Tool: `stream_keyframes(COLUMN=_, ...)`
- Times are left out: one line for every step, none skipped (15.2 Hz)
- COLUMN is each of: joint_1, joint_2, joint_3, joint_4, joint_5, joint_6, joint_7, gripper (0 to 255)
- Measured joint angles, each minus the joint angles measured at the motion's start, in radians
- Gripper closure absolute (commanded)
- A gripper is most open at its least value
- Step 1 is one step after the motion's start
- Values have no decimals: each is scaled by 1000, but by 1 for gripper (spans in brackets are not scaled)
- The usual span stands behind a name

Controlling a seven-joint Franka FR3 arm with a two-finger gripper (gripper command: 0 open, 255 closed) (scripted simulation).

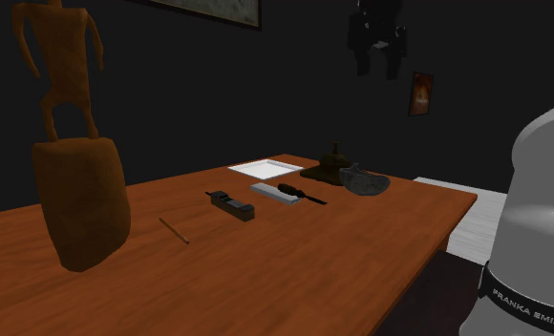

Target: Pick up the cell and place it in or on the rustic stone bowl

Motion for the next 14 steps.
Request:
stream_keyframes(joint_1=0, joint_2=0, joint_3=0, joint_4=0, joint_5=0, joint_6=0, joint_7=0, gripper=0)
stream_keyframes(joint_1=2, joint_2=10, joint_3=2, joint_4=-5, joint_5=2, joint_6=16, joint_7=1, gripper=0)
stream_keyframes(joint_1=5, joint_2=27, joint_3=4, joint_4=-11, joint_5=3, joint_6=40, joint_7=0, gripper=0)
stream_keyframes(joint_1=7, joint_2=43, joint_3=7, joint_4=-19, joint_5=4, joint_6=67, joint_7=0, gripper=0)
stream_keyframes(joint_1=11, joint_2=64, joint_3=11, joint_4=-26, joint_5=6, joint_6=98, joint_7=0, gripper=0)
stream_keyframes(joint_1=16, joint_2=92, joint_3=18, joint_4=-35, joint_5=11, joint_6=139, joint_7=4, gripper=0)
stream_keyframes(joint_1=19, joint_2=115, joint_3=20, joint_4=-41, joint_5=11, joint_6=172, joint_7=2, gripper=0)
stream_keyframes(joint_1=22, joint_2=143, joint_3=22, joint_4=-42, joint_5=12, joint_6=204, joint_7=0, gripper=0)
stream_keyframes(joint_1=27, joint_2=179, joint_3=28, joint_4=-35, joint_5=15, joint_6=237, joint_7=2, gripper=0)
stream_keyframes(joint_1=29, joint_2=210, joint_3=29, joint_4=-33, joint_5=15, joint_6=269, joint_7=0, gripper=0)
stream_keyframes(joint_1=32, joint_2=239, joint_3=31, joint_4=-32, joint_5=15, joint_6=301, joint_7=-3, gripper=0)
stream_keyframes(joint_1=34, joint_2=261, joint_3=33, joint_4=-35, joint_5=16, joint_6=329, joint_7=-4, gripper=0)
stream_keyframes(joint_1=37, joint_2=295, joint_3=35, joint_4=-27, joint_5=16, joint_6=359, joint_7=-6, gripper=0)
stream_keyframes(joint_1=42, joint_2=330, joint_3=41, joint_4=-29, joint_5=19, joint_6=398, joint_7=-3, gripper=0)
